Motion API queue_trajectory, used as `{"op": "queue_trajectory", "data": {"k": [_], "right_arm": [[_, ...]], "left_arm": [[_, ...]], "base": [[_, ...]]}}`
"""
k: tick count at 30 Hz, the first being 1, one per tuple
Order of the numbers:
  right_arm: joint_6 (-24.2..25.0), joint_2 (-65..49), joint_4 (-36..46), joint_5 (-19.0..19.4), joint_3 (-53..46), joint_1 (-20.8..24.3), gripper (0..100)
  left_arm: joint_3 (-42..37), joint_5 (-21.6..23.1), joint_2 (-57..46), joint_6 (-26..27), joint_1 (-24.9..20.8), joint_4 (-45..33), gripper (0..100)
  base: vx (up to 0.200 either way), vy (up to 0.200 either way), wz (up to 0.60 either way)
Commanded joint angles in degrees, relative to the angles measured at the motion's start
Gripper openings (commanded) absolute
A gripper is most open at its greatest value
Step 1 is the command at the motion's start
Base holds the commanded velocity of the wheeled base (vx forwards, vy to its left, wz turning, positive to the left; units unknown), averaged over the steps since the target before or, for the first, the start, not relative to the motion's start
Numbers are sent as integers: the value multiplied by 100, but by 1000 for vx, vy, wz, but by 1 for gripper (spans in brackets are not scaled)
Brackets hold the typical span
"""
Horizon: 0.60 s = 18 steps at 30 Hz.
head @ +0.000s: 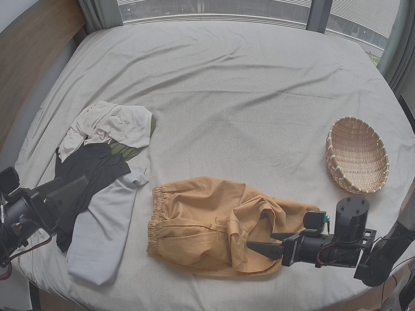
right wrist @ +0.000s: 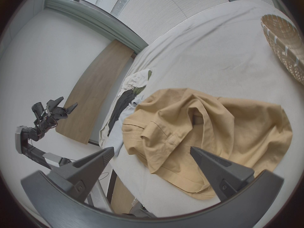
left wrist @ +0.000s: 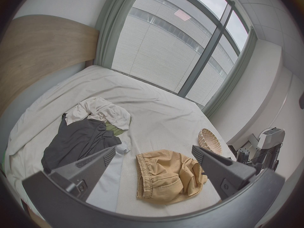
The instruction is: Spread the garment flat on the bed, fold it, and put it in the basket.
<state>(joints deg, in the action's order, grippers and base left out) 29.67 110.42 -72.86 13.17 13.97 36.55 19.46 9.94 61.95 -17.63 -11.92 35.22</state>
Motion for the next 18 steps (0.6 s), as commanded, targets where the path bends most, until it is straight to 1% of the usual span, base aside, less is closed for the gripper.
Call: {"op": "queue_trajectory", "data": {"k": [1,4,8,18], "right_arm": [[302,841,-395,-130,0,107,100],[364,1139,-703,-130,9,116,100],[364,1377,-923,-139,27,116,100],[408,1412,-958,-121,141,169,100]], "left_arm": [[-12,8,651,-13,-21,266,100],[-30,8,643,-21,-21,275,100],[-56,8,669,-39,-12,266,100],[-30,17,1135,-21,-21,293,100]], "base": [[0,0,0],[0,0,0],[0,0,0],[0,0,0]]}}
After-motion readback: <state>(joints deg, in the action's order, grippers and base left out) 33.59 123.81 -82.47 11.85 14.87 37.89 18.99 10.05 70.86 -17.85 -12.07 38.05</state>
